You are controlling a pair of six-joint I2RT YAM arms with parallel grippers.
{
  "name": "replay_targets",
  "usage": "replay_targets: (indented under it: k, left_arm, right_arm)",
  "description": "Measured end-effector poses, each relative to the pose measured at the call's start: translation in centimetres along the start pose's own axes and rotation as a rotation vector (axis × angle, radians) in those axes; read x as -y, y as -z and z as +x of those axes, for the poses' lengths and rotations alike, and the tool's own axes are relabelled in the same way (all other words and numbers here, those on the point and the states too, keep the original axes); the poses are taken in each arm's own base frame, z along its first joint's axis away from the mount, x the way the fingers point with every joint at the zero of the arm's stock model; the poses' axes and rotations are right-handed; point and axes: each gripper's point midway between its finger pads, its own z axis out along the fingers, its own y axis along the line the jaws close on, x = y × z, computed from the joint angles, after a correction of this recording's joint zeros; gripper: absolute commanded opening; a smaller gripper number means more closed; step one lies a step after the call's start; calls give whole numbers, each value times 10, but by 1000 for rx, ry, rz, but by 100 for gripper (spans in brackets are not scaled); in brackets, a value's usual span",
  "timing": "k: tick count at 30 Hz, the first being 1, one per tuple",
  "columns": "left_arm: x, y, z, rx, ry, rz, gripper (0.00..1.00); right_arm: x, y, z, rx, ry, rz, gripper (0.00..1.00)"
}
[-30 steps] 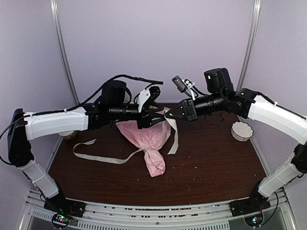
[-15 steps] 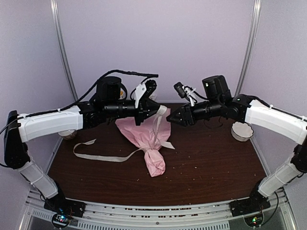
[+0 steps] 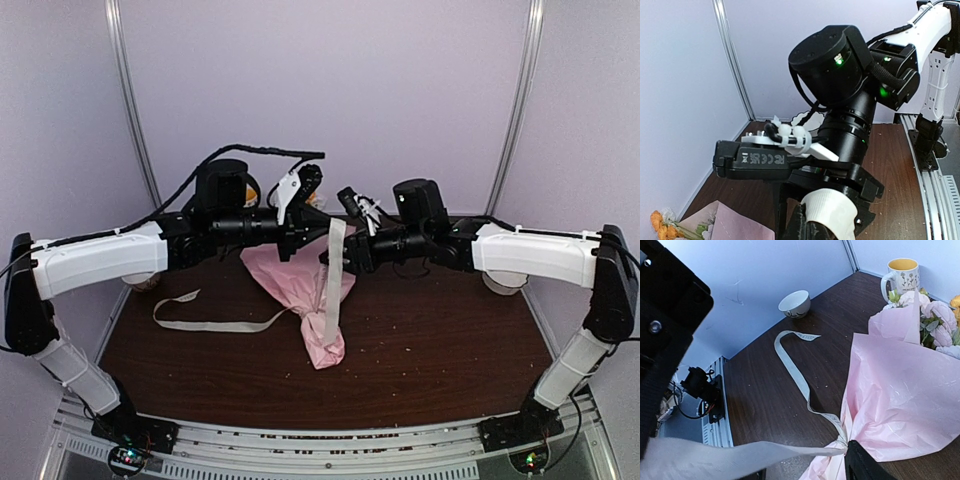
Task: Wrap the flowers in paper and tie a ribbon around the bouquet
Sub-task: Pass from the left arm to the right
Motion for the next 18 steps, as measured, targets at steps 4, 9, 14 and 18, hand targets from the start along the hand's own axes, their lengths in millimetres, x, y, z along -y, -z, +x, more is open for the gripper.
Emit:
replay_targets:
  k: [4,9,14,18]
  left_arm:
    - [-2,0,1,-4,1,-10,0]
    - [-4,0,3,-9,10,-22,0]
    - [-10,9,12,-44,63,-44,62]
    - [-23,35,42,-142,149,-137,68]
  right_arm:
    - [-12,-2,-7,21,3,-60,50]
    - [-20,-2,-17,57,-6,-103,0]
    - [-15,-2,-17,54,-32,-80,0]
    - [-14,6,-16,44,-43,-39,0]
